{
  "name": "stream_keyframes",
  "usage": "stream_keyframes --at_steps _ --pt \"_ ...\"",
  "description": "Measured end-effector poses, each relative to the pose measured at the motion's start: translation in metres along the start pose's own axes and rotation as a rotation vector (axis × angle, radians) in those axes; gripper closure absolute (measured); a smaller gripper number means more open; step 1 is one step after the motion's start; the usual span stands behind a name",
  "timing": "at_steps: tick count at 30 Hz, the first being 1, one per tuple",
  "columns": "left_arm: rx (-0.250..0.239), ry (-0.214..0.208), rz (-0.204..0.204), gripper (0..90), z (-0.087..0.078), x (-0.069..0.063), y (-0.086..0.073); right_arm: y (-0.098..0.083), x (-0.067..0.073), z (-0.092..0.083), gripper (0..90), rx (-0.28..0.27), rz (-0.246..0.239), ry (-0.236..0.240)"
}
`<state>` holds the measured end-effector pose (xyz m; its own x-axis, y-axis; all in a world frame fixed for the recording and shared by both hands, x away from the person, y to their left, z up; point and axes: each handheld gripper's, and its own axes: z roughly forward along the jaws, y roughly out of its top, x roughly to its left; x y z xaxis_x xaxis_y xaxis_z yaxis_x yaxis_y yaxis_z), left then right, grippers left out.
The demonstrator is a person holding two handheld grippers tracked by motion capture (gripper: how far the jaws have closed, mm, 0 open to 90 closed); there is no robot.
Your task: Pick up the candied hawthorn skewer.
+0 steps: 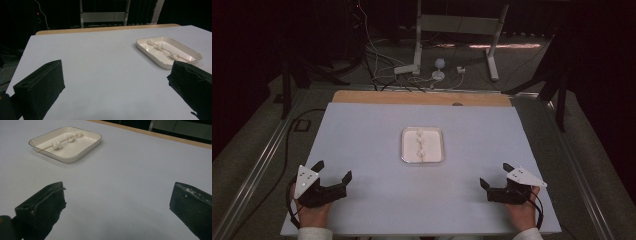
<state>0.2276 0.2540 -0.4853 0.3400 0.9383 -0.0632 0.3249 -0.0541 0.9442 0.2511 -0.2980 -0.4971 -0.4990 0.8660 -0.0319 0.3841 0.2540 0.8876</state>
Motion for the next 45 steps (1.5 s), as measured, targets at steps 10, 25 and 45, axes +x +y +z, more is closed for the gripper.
stream_keyframes --at_steps 10,25,45 --pt "0.004 0.015 0.001 0.6 -0.001 -0.001 0.0 0.0 0.001 0.002 0.0 0.003 -0.006 0.004" --pt "0.005 0.029 0.0 0.6 0.002 -0.006 0.008 -0.001 0.001 0.002 0.0 0.001 -0.002 0.005" --pt "0.006 -0.011 0.011 0.6 0.033 -0.023 0.037 -0.001 0.002 0.005 0.0 -0.005 -0.001 0.011"
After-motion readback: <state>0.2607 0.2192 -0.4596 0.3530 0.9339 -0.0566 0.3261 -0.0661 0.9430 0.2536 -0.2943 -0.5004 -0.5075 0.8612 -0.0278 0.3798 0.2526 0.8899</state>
